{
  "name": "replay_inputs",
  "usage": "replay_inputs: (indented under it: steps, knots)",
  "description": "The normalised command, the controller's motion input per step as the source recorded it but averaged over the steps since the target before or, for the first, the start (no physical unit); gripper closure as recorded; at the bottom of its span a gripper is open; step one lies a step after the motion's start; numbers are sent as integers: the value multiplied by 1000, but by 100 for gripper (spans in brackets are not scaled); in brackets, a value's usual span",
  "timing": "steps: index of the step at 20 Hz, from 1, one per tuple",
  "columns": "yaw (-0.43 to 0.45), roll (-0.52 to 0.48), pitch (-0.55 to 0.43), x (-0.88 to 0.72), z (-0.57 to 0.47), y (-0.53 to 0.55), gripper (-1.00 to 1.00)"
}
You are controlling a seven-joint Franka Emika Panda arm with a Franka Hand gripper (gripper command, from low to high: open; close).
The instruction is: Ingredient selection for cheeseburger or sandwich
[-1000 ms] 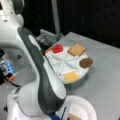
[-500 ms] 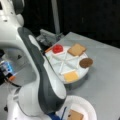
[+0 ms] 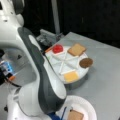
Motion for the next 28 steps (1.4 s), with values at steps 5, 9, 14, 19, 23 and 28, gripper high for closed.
replay_inputs:
  steps: [5, 9, 14, 19, 23, 28]
  knots:
    - [-124, -279, 107, -186, 191, 233, -100]
    - [-156, -368, 140, -349, 340, 408, -100]
    - [-141, -546, 115, -527, 437, 601, -100]
    - [-223, -778, 40, -662, 455, 834, -100]
    - [-265, -848, -49, -726, 305, 868, -100]
    - [-230, -703, -126, -723, 35, 623, -100]
